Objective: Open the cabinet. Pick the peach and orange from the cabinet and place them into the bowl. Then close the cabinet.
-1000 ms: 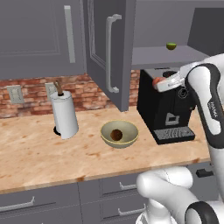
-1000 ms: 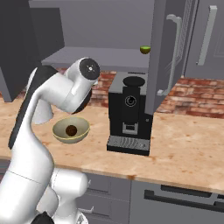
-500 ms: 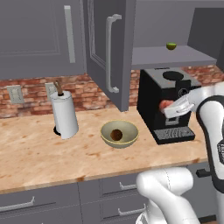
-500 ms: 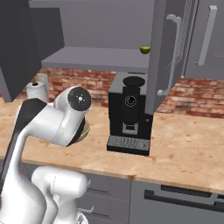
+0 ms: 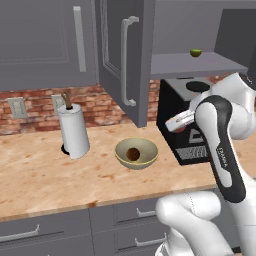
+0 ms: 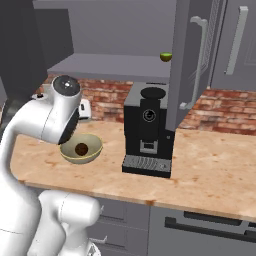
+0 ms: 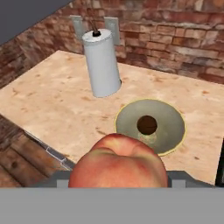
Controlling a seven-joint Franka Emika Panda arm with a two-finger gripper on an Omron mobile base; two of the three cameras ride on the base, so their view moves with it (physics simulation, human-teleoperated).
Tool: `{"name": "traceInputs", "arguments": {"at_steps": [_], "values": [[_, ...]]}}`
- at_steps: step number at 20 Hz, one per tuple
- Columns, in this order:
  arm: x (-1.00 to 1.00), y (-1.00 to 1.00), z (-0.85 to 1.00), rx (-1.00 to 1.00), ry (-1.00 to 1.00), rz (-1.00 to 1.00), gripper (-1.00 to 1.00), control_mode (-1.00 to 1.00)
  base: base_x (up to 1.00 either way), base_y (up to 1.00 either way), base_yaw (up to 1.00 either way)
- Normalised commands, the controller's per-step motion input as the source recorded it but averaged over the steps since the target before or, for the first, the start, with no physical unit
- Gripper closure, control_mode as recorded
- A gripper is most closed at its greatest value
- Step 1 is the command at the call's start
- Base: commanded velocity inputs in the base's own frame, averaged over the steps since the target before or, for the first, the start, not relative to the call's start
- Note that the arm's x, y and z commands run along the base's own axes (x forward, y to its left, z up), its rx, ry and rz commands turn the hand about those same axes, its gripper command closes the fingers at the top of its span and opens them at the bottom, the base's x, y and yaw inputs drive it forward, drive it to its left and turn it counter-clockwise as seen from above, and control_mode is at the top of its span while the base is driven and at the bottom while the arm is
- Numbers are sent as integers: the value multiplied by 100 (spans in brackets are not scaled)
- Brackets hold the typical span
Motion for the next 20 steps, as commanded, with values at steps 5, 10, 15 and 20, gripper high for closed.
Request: {"name": "traceInputs", "arguments": {"at_steps": [5,10,15,20], "values": [[0,1,-4,-12,17,-5,100,-100,0,0,0],[0,0,-51,-19,-2,3,100,-100,0,0,0],[0,0,-52,-15,-6,8,100,-100,0,0,0],[5,0,-25,-5,-10,8,100,-100,0,0,0]]}}
